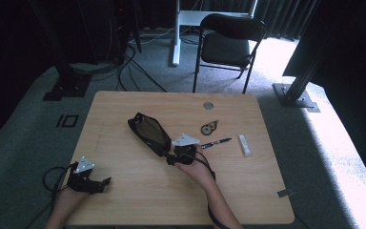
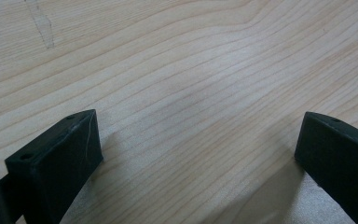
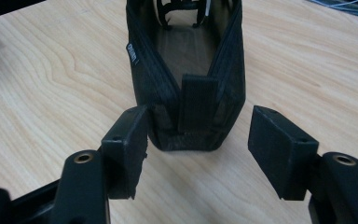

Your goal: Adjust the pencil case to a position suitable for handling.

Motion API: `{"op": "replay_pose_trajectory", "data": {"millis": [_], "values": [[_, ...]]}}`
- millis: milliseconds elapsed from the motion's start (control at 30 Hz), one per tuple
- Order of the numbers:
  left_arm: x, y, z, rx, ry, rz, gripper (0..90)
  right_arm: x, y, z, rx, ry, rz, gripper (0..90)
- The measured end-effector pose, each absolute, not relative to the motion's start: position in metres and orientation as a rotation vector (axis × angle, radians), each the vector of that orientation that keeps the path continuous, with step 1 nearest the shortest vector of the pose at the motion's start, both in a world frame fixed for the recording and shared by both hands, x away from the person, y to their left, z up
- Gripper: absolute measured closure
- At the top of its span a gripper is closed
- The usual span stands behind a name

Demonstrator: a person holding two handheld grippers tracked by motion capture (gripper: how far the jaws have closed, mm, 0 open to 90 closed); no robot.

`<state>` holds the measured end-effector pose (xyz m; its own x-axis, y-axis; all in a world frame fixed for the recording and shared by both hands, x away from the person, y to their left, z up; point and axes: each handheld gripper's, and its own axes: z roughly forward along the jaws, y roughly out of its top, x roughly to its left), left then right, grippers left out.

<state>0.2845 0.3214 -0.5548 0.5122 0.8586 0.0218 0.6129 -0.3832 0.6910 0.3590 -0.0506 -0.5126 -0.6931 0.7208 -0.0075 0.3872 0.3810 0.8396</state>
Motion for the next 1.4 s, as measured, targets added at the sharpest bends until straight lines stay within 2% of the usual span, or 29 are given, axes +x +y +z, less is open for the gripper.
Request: {"op": "replay_pose_trajectory", "data": {"millis": [200, 333, 433, 533, 633, 967, 1400], "values": [[0.284, 0.321, -0.555, 2.128, 1.196, 0.506, 0.6, 0.363, -0.043, -0.512, 0.933, 2.275, 1.223, 39.0], [0.284, 0.321, -0.555, 2.127, 1.197, 0.506, 0.6, 0.368, -0.041, -0.510, 0.946, 2.268, 1.216, 44.3], [0.284, 0.321, -0.555, 2.126, 1.197, 0.506, 0.6, 0.370, -0.041, -0.509, 0.949, 2.267, 1.234, 51.6], [0.284, 0.321, -0.555, 2.127, 1.196, 0.506, 0.6, 0.372, -0.041, -0.509, 0.967, 2.293, 1.212, 64.6], [0.284, 0.321, -0.555, 2.127, 1.196, 0.507, 0.6, 0.371, -0.040, -0.509, 0.968, 2.312, 1.216, 72.4], [0.284, 0.321, -0.555, 2.128, 1.196, 0.507, 0.6, 0.360, -0.045, -0.506, 0.960, 2.350, 1.202, 73.0], [0.284, 0.321, -0.555, 2.126, 1.197, 0.506, 0.6, 0.339, -0.079, -0.505, 0.984, 2.363, 1.198, 73.1]]}}
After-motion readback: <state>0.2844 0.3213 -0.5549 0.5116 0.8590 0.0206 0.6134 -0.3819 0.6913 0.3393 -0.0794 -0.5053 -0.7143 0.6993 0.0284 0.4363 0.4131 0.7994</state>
